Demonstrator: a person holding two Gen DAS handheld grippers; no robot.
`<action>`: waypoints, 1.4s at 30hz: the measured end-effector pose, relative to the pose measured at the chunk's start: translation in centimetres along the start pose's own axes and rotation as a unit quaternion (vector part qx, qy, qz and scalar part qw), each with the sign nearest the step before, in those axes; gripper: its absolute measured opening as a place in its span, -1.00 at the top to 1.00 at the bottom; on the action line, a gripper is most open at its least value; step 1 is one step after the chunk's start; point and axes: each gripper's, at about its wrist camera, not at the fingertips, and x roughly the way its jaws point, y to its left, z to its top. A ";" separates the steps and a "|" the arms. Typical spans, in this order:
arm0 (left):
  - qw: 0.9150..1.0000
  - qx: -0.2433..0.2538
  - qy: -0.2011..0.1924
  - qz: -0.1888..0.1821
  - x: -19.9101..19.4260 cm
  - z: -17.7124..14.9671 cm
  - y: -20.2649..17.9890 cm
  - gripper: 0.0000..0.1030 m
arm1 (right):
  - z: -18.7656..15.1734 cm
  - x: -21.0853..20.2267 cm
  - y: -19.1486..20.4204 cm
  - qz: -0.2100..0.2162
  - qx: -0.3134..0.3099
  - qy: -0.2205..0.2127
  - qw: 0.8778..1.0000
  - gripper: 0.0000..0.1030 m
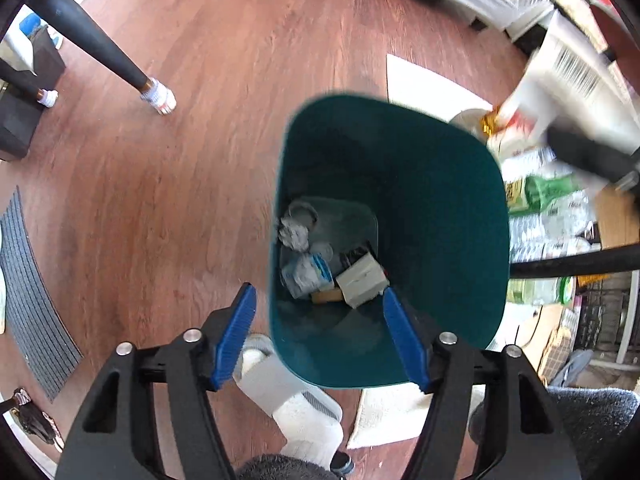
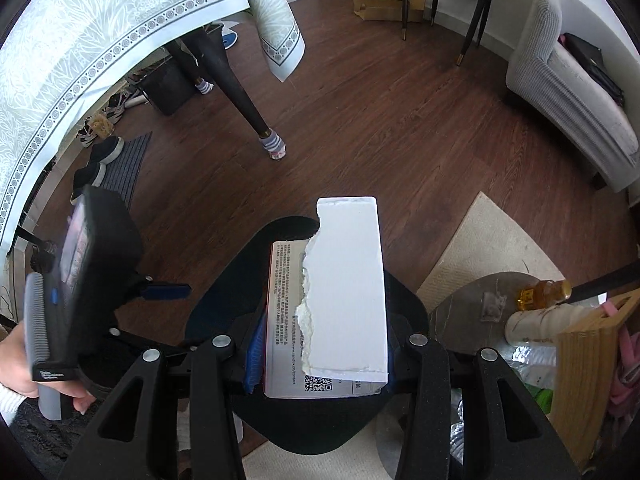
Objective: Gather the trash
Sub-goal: 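Carry the white box over the green bin and open the right gripper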
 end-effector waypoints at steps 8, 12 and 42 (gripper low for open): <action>0.992 0.001 -0.125 -0.009 -7.6 1.5 -0.8 -0.07 | -1.5 4.1 -0.3 0.020 0.022 0.057 0.998 0.12; 0.985 0.016 -0.174 -0.015 -10.7 2.2 -2.2 0.09 | -2.6 5.8 -0.2 0.019 0.025 0.087 0.996 0.12; 0.951 -0.009 -0.303 -0.067 -22.5 4.0 -9.0 0.39 | -5.2 2.9 2.4 -0.010 -0.084 0.051 0.995 -0.14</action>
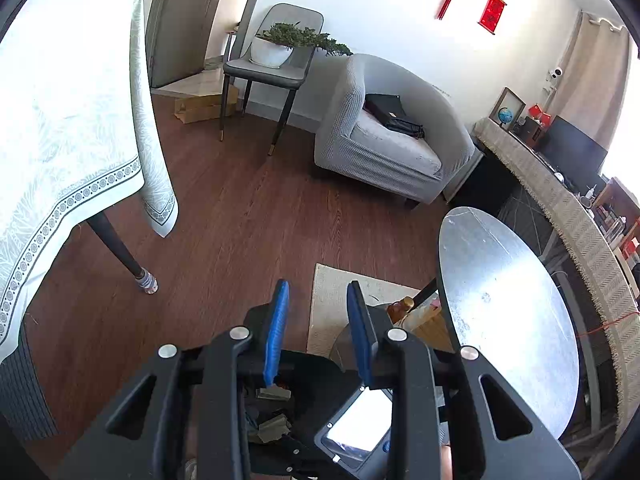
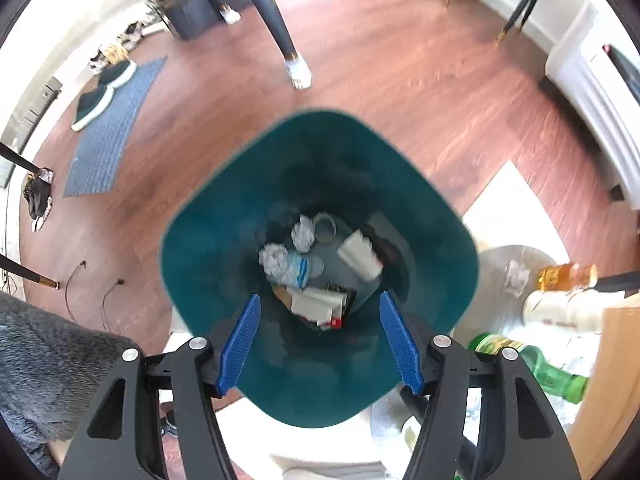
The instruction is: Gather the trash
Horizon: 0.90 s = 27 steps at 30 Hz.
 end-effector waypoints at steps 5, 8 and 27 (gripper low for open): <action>1.000 -0.012 -0.013 -0.002 -1.0 0.6 0.0 0.30 | 0.6 -4.5 -0.1 -0.011 -0.004 -0.067 0.998 0.02; 1.000 -0.010 -0.021 0.003 -1.6 0.7 -0.4 0.27 | 0.9 -7.4 -0.4 -0.020 0.000 -0.114 0.993 0.09; 0.998 0.040 -0.042 0.027 -1.6 0.9 -4.0 0.22 | -4.3 -20.6 -9.2 -0.100 0.129 -0.288 0.944 0.13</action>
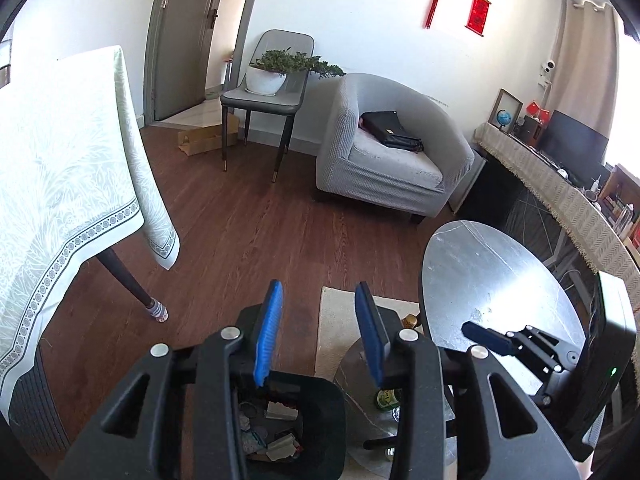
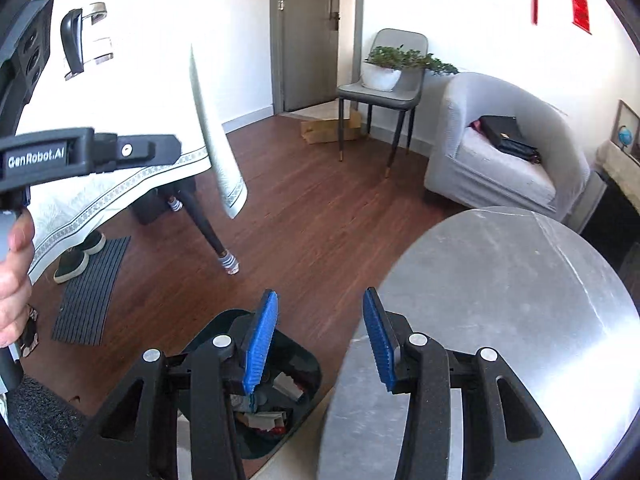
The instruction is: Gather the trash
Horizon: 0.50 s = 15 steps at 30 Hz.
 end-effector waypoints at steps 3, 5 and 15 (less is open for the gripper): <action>1.000 0.022 -0.001 0.011 0.1 -0.6 -1.3 0.22 | -0.1 -1.4 -2.5 -0.016 0.034 -0.016 0.999 0.13; 0.999 0.034 0.000 0.011 0.1 -1.2 -2.1 0.19 | -0.6 -2.3 -3.8 -0.029 0.048 -0.021 0.998 0.13; 0.999 0.043 0.005 0.024 -0.7 -5.2 -3.6 -0.33 | -4.8 -6.6 -9.9 -0.095 0.123 -0.042 0.987 0.12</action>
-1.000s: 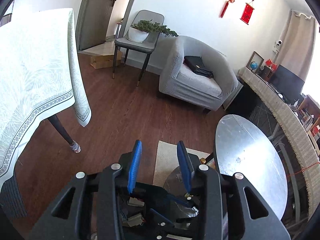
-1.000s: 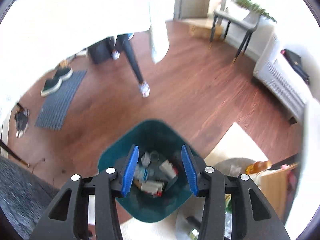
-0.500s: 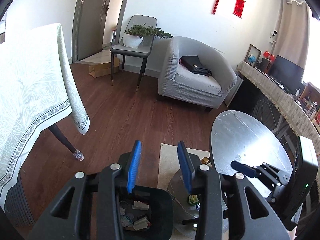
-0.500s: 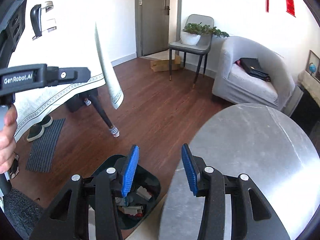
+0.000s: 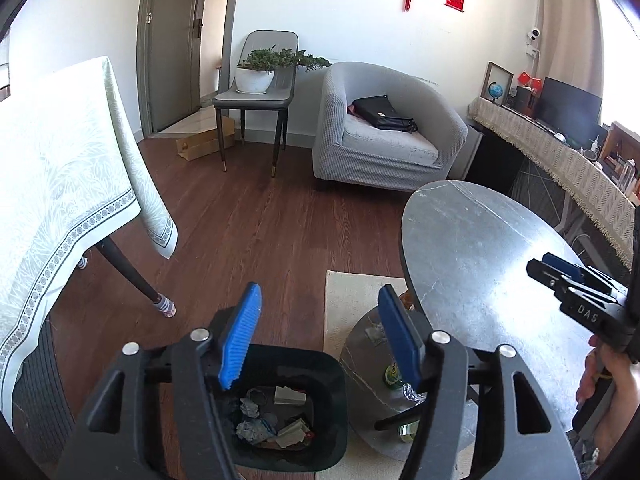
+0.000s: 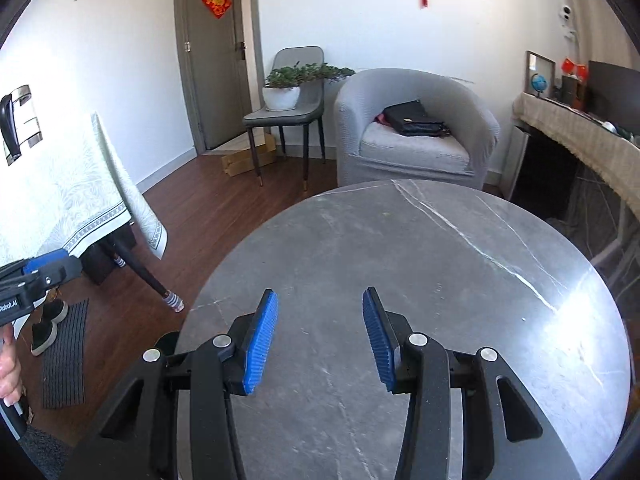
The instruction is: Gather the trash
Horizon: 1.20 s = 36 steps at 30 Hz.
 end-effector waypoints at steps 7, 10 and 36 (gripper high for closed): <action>1.000 0.014 -0.011 0.010 -1.4 -2.4 -1.1 -0.66 | -3.3 -4.3 -5.0 -0.044 0.047 -0.007 0.998 -0.21; 0.999 0.037 -0.014 0.018 -2.5 -3.5 -1.9 -0.78 | -4.8 -6.7 -6.2 -0.059 0.052 -0.012 0.997 -0.41; 0.997 0.055 -0.023 0.040 -6.3 -6.9 -2.7 -0.83 | -9.4 -13.4 -4.9 0.017 0.009 -0.019 1.000 -0.90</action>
